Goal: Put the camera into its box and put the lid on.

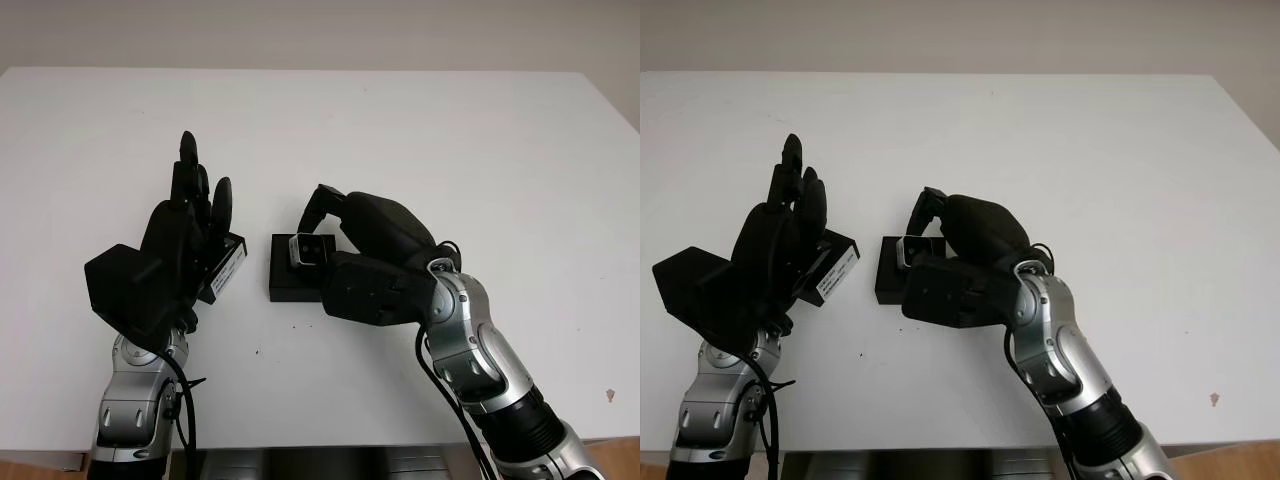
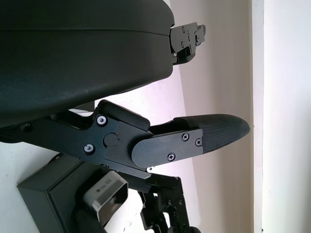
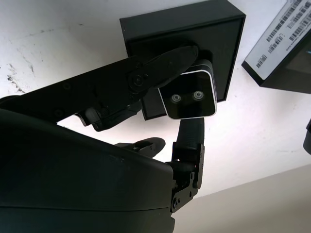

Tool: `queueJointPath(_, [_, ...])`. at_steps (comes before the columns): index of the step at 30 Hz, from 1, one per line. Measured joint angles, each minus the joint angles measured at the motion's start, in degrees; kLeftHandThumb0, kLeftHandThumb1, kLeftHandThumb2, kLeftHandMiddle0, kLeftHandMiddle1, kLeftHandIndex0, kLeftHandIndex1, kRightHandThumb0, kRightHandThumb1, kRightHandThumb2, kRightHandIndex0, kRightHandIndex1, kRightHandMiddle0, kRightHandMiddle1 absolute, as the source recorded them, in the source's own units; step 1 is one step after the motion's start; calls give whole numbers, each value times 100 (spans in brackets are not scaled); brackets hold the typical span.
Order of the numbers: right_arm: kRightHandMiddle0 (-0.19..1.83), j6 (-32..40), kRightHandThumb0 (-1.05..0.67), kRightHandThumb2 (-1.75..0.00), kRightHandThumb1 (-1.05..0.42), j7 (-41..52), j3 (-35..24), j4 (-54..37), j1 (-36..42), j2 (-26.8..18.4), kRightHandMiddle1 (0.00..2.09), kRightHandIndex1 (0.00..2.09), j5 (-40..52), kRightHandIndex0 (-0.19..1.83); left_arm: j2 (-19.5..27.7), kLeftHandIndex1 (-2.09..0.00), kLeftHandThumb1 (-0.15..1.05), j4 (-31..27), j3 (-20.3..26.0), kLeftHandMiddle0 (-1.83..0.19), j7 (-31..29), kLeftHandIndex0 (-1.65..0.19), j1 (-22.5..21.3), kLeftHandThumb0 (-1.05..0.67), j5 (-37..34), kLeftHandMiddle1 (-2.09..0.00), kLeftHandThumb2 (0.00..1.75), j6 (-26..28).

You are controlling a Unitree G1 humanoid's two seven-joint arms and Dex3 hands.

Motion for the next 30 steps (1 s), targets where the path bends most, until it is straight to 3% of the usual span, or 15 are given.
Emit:
queueJointPath(13, [27, -223, -44, -9, -105, -168, 23, -4, 230, -15, 186, 5, -46, 42, -2, 0, 105, -12, 0, 19, 7, 19, 1, -74, -3, 0, 62, 33])
queueJointPath(17, [22, -354, -44, -8, -105, -240, 69, -13, 305, -54, 177, 4, -199, 39, -2, 0, 105, -17, 0, 19, 8, 19, 11, -74, -2, 0, 61, 32])
queueJointPath(20, [-2, -533, -50, -8, -105, -248, 160, -59, 351, -195, 138, 1, -456, 24, -1, 0, 105, -39, 0, 19, 7, 19, 19, -74, -2, 0, 62, 34])
queueJointPath(22, [2, -644, -53, -6, -104, -135, 238, -154, 358, -367, 89, 2, -650, 14, 2, 0, 105, -56, 0, 19, 7, 19, 20, -75, -2, 0, 62, 49])
queueJointPath(25, [10, -789, -56, -5, -104, -95, 265, -248, 394, -500, 46, 3, -853, 5, 3, 0, 105, -59, 0, 19, 6, 19, 20, -75, -2, 0, 61, 75])
queueJointPath(30, [8, -959, -58, -5, -104, -118, 279, -365, 435, -588, 26, 1, -1187, -5, 7, 0, 105, -59, 2, 19, -2, 19, 20, -74, -2, 0, 62, 73])
